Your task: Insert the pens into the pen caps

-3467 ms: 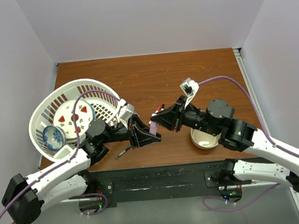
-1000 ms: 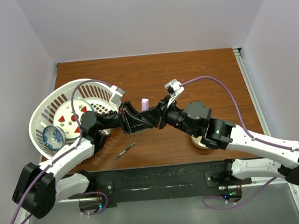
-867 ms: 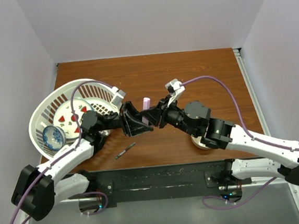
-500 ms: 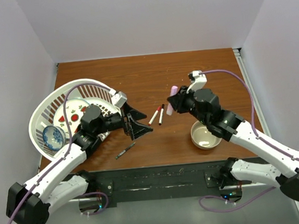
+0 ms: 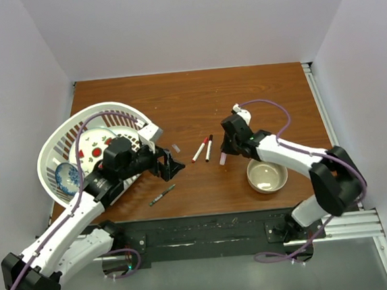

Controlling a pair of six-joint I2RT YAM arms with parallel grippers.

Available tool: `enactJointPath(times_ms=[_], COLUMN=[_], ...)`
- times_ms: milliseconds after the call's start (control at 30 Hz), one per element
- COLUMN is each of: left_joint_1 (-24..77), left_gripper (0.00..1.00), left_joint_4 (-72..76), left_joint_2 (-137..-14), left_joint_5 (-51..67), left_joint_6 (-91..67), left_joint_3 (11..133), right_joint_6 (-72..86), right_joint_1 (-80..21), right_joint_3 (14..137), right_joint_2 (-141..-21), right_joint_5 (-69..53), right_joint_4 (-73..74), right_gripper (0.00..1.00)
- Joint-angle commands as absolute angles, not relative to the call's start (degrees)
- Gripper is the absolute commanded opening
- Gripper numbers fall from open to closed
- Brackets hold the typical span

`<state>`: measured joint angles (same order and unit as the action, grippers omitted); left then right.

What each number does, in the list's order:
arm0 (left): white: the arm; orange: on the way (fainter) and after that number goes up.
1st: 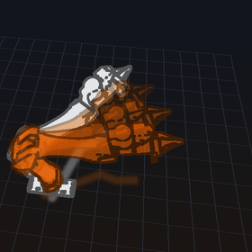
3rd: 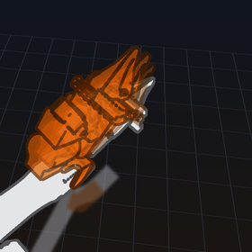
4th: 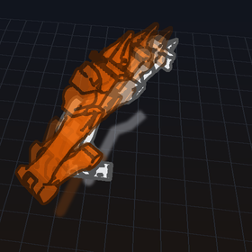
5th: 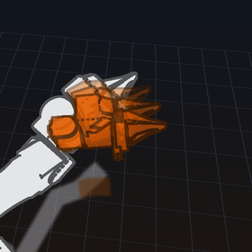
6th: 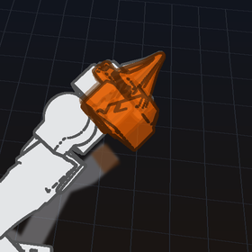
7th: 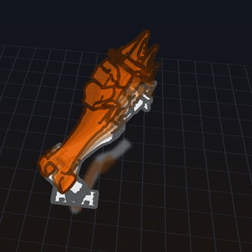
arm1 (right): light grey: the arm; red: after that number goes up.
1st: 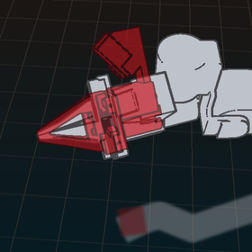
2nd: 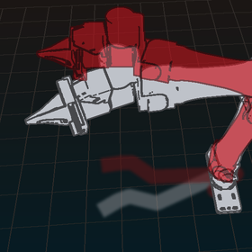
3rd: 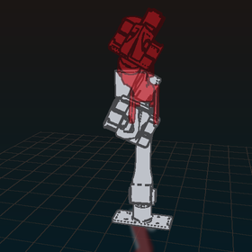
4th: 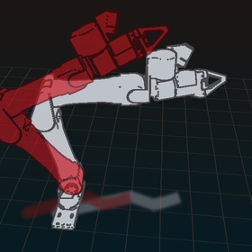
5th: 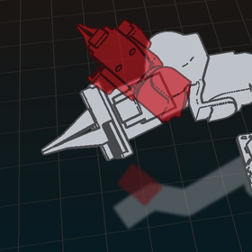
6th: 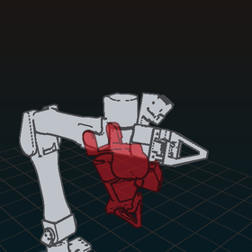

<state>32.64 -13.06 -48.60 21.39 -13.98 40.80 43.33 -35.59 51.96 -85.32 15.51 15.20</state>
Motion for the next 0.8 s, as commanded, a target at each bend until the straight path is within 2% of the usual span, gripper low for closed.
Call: enactJointPath(times_ms=[0,200,400,567,767], left_joint_1=[32.61,32.61,32.69,36.64,44.11], left_gripper=[0.97,0.96,0.93,0.9,0.88], left_joint_4=[-18.54,-21.35,-29.61,-35.41,-38.31], left_joint_2=[-48.51,-48.25,-53.52,-58.88,-64.41], left_joint_5=[19.6,19.6,20.3,12.93,3.0], left_joint_6=[-10.37,-9.41,-6.6,-5.8,-6.68], left_joint_3=[44.21,45.43,49.91,52.64,56.07], right_joint_6=[47.98,49.04,49.04,47.91,45.62], right_joint_1=[-35.25,-35.16,-34.72,-34.37,-33.75], right_joint_3=[56.95,59.24,61.08,61.87,61.09], right_joint_2=[-90.43,-96.67,-99.66,-100.46,-94.93], right_joint_5=[16.43,15.47,16.26,15.21,15.82], right_joint_4=[14.32,13.18,13.71,13.45,15.73], right_gripper=[0.16,0.2,0.34,0.43,0.43])
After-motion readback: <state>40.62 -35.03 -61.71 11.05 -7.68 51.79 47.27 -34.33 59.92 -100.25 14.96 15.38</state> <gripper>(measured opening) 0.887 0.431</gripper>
